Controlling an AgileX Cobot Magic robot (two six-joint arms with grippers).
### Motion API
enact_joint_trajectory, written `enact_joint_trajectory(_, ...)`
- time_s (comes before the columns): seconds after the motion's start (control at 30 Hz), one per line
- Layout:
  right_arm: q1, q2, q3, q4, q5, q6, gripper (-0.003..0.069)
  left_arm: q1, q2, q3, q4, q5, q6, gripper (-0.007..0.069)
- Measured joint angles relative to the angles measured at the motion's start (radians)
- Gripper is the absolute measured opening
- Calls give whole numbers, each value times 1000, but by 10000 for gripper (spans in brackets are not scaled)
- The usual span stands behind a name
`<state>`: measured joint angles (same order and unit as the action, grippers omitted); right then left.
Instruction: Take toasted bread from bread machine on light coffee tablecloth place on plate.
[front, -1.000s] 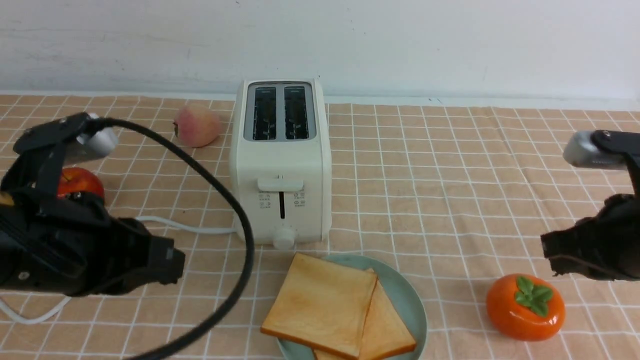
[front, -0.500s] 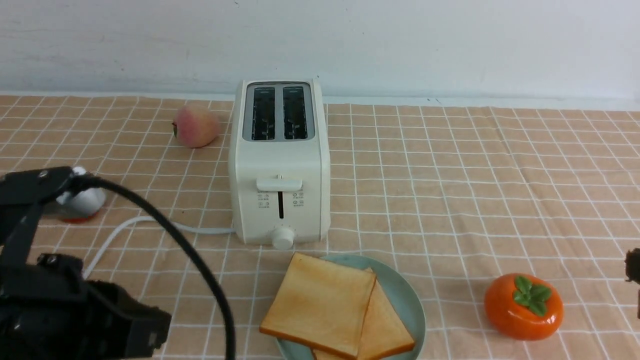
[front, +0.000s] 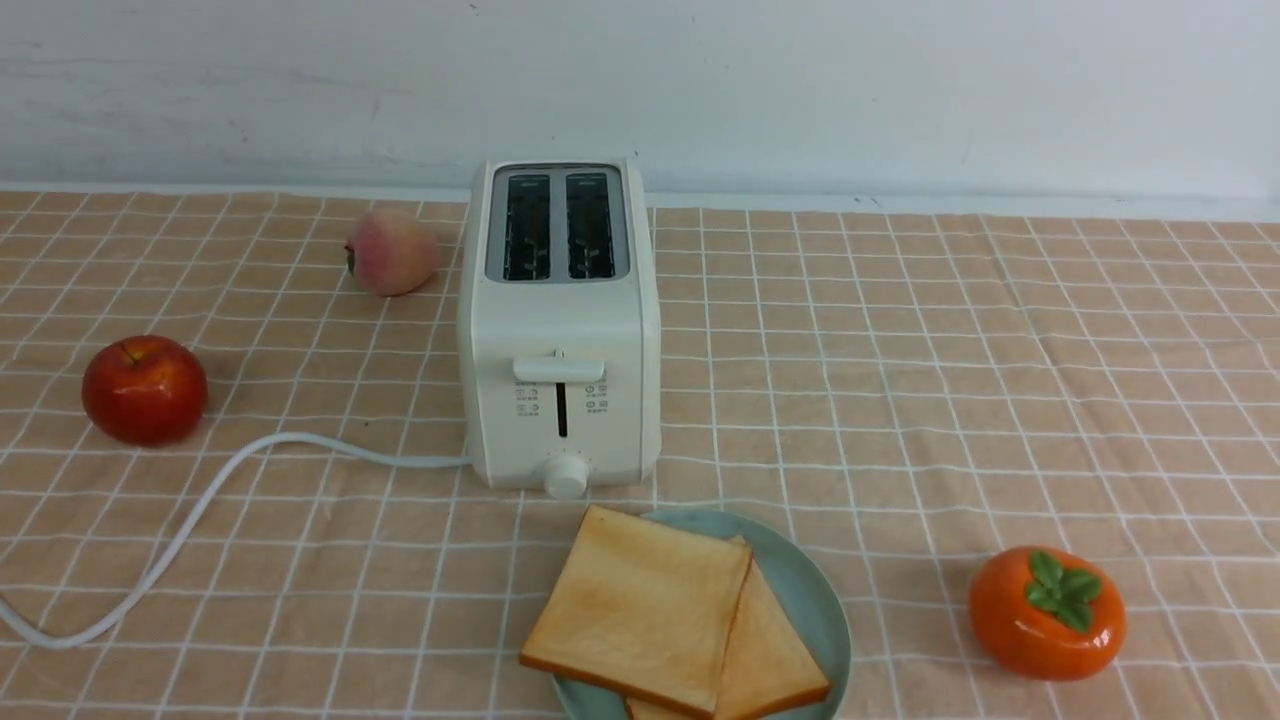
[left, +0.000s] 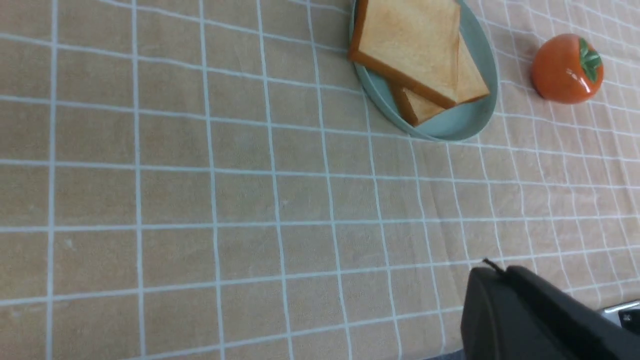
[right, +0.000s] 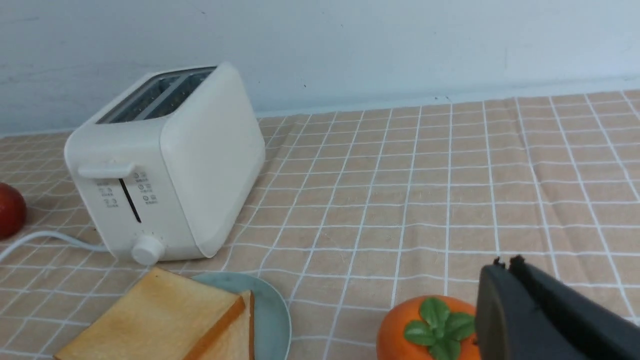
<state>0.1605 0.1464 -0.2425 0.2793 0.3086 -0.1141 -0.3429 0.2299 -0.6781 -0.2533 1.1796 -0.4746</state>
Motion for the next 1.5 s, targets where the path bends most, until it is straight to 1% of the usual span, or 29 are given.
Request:
enact_joint_trajectory(0.03, 0, -5, 5, -8, 0, 0, -6, 0, -50, 0, 34, -24, 0, -14)
enact_joint_trajectory(0.07, 0, -6, 5, -8, 0, 0, -6, 0, -55, 0, 39, -29, 0, -14)
enact_joint_trajectory(0.17, 0, -7, 6, -12, 0, 0, -2, 0, -82, 0, 117, -156, 0, -14)
enact_joint_trajectory(0.33, 0, -7, 6, 2, 0, 0, 1, 0, -77, 0, 128, -284, 0, -14)
enact_joint_trajectory(0.8, 0, -7, 6, 4, 0, 0, 15, 0, -77, 0, 130, -295, 0, -11)
enact_joint_trajectory(0.87, 0, -7, 6, 4, 0, 0, 18, 0, -77, 2, 154, -298, 7, -8)
enact_joint_trajectory(0.93, 0, -7, 6, 4, 0, 0, 18, 0, -77, 23, 217, -326, 21, -6)
enact_joint_trajectory(1.0, 0, -7, 6, 4, 0, 0, 20, 2, -77, 78, 288, -385, 31, -3)
enact_joint_trajectory(1.03, 0, -7, 6, 4, 0, 0, 20, 4, -79, 85, 294, -393, 31, -3)
enact_joint_trajectory(1.07, 0, -7, 6, 5, 0, 0, 22, 25, -87, 161, 332, -477, 36, -2)
enact_joint_trajectory(1.1, 0, -7, 6, 5, 0, 0, 23, 48, -100, 208, 343, -531, 38, -1)
enact_joint_trajectory(1.13, 0, -7, 6, 5, 0, 0, 23, 53, -103, 208, 343, -531, 39, -1)
enact_joint_trajectory(1.17, 0, -7, 6, 5, 0, 0, 26, 92, -133, 282, 356, -617, 41, 0)
enact_joint_trajectory(1.2, 0, -7, 6, 5, 0, 0, 28, 120, -158, 327, 366, -667, 41, 1)
enact_joint_trajectory(1.3, 0, -7, 6, 5, 0, 0, 34, 197, -231, 461, 376, -774, 42, 4)
enact_joint_trajectory(1.43, 0, -7, 6, 6, 0, 0, 36, 247, -241, 618, 362, -819, 42, 8)
enact_joint_trajectory(1.5, 0, -7, 6, 6, 0, 0, 41, 249, -241, 685, 357, -816, 42, 11)
